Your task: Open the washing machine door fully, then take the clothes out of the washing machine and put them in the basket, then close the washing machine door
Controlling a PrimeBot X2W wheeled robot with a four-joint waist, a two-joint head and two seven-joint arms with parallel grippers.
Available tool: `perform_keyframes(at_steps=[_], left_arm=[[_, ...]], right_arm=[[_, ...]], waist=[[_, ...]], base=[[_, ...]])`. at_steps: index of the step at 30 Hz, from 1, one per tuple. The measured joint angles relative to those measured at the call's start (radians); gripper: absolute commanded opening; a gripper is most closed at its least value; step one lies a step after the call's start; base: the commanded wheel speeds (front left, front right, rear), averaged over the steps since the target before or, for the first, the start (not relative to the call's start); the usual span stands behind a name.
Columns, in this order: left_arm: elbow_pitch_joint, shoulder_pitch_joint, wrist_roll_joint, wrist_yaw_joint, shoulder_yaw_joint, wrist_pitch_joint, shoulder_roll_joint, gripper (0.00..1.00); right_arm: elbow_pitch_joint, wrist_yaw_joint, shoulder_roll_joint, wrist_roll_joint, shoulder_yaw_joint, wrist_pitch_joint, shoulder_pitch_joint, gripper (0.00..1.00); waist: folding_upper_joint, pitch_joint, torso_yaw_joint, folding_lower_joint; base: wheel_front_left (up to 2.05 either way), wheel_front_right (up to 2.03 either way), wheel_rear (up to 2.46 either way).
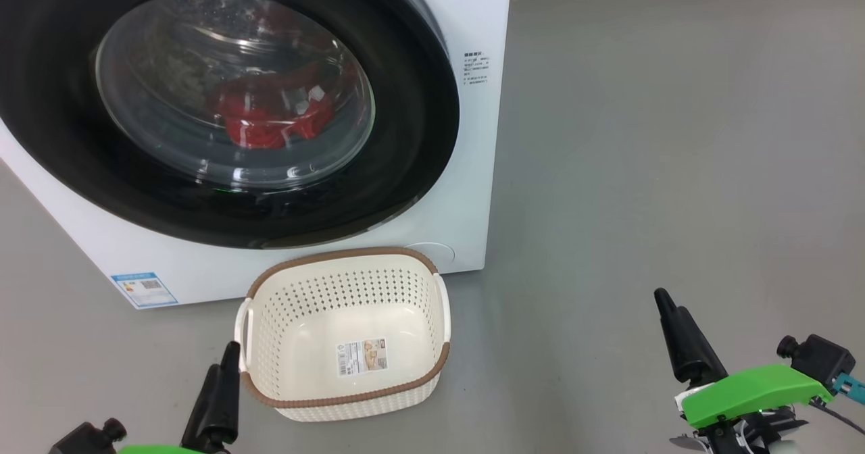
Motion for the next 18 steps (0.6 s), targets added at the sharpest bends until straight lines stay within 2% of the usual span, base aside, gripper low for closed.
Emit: perform_keyframes(at_steps=[18], left_arm=[[-0.024, -0.016, 0.225, 0.000, 0.000, -0.051, 0.000, 1.00]], right_arm=[[-0.019, 0.000, -0.002, -0.222, 0.053, -0.053, -0.036, 1.00]], waist=[[0.0000, 0.009, 0.000, 0.0000]], base=[[0.00, 0.00, 0.00]])
